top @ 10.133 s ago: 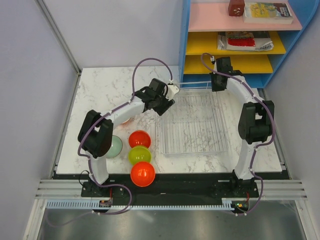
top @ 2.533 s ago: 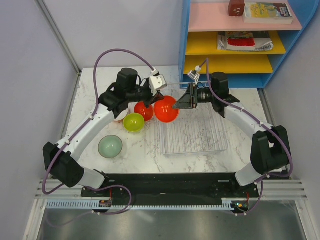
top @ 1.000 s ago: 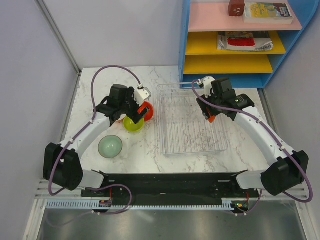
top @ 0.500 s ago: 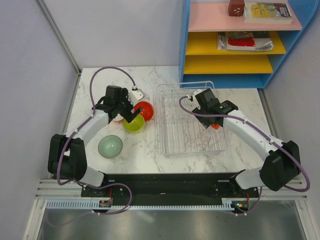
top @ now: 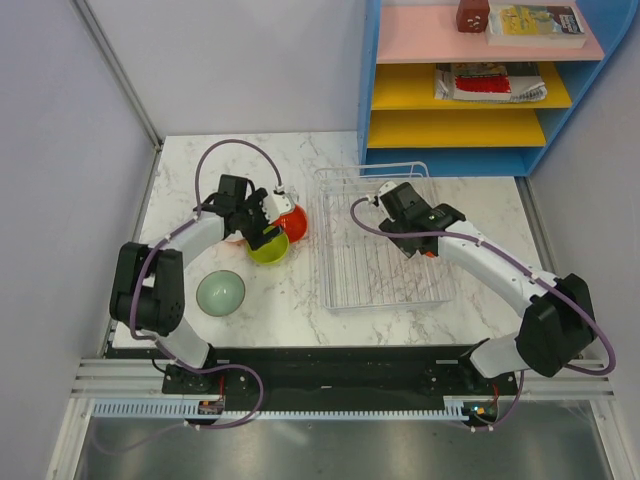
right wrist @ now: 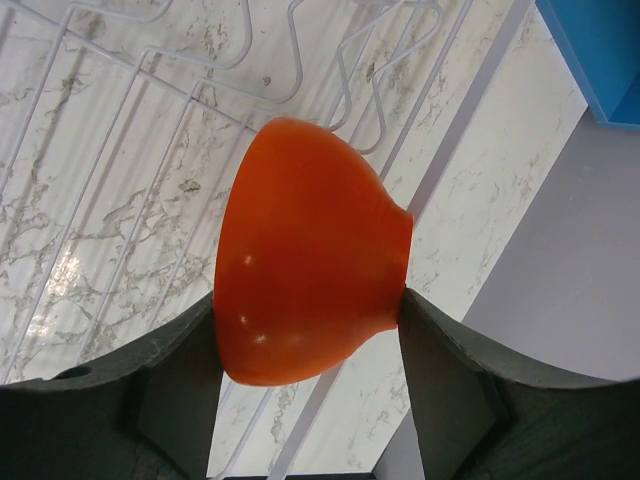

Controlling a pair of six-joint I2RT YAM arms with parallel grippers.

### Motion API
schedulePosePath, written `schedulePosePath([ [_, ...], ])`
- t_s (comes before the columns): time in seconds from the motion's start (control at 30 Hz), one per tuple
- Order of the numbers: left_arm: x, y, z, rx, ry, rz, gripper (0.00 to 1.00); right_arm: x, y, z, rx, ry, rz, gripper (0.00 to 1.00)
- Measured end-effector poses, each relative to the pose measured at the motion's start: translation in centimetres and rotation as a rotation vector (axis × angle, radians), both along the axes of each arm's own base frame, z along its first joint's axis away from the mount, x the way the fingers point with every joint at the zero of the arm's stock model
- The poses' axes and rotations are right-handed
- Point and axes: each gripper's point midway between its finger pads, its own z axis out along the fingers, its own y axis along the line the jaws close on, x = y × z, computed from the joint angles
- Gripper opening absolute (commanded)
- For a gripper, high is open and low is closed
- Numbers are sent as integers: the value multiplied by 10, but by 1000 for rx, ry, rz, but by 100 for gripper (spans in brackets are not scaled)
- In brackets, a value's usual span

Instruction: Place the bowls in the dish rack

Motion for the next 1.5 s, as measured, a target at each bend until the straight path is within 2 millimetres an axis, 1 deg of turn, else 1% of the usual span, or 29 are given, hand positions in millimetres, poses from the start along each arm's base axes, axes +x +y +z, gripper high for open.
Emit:
schedulePosePath([
  [0.07,2,0,-7,15,14,-14,75,0,1,-3,-9,1,4,0],
  [0.1,2,0,-9,21,18,-22,69,0,1,-4,-14,0,6,0],
  [0.17,4,0,-13,33,19,-37,63,0,2,-7,-23,3,10,0],
  [0.2,5,0,-13,36,18,-41,53,-1,2,-8,-27,4,12,0],
  [0.27,4,1,-14,41,20,-49,46,0,3,-10,-32,6,16,0],
  [0.3,4,1,-14,44,22,-53,39,0,3,-10,-36,8,17,0],
  [0.37,3,1,-15,48,26,-59,33,0,4,-12,-42,9,19,0],
  [0.4,2,1,-16,51,30,-62,27,0,4,-12,-45,10,19,0],
  [0.43,1,1,-17,53,34,-63,24,0,5,-13,-48,10,21,0],
  [0.47,0,2,-18,54,39,-65,14,0,5,-13,-53,10,21,0],
  [0.53,0,1,-17,53,45,-69,3,0,5,-14,-60,9,20,0],
  [0.6,0,-3,-13,36,51,-80,2,0,5,-14,-65,4,19,0],
  [0.67,2,-8,-4,14,44,-94,2,1,5,-13,-70,-3,18,0],
  [0.77,3,-10,5,4,33,-100,2,3,6,-15,-87,-9,17,0],
  [0.93,-8,-11,13,-11,57,-112,2,4,11,-27,-138,6,29,0],
  [1.0,-16,-13,22,-27,59,-122,2,5,14,-35,-163,15,35,0],
  [1.1,-22,-16,45,-53,25,-136,2,6,15,-44,-209,21,40,1],
  [1.17,-27,-18,63,-76,-11,-147,2,7,16,-46,-238,12,41,12],
  [1.2,-28,-20,69,-85,-24,-152,2,7,16,-46,-247,11,42,19],
  [1.23,-30,-21,76,-95,-37,-156,2,8,16,-47,-258,8,42,37],
  [1.27,-32,-21,81,-101,-49,-159,2,8,16,-48,-269,7,42,46],
  [1.33,-34,-23,89,-114,-63,-162,2,7,19,-49,-289,4,51,60],
  [1.37,-36,-23,93,-120,-69,-162,2,7,20,-49,-297,3,57,65],
  [1.4,-38,-23,97,-126,-74,-159,2,6,21,-50,-309,4,65,72],
  [1.47,-42,-23,103,-133,-80,-155,2,4,24,-51,-325,9,81,78],
  [1.5,-43,-23,107,-137,-87,-153,2,3,25,-52,-326,12,89,83],
])
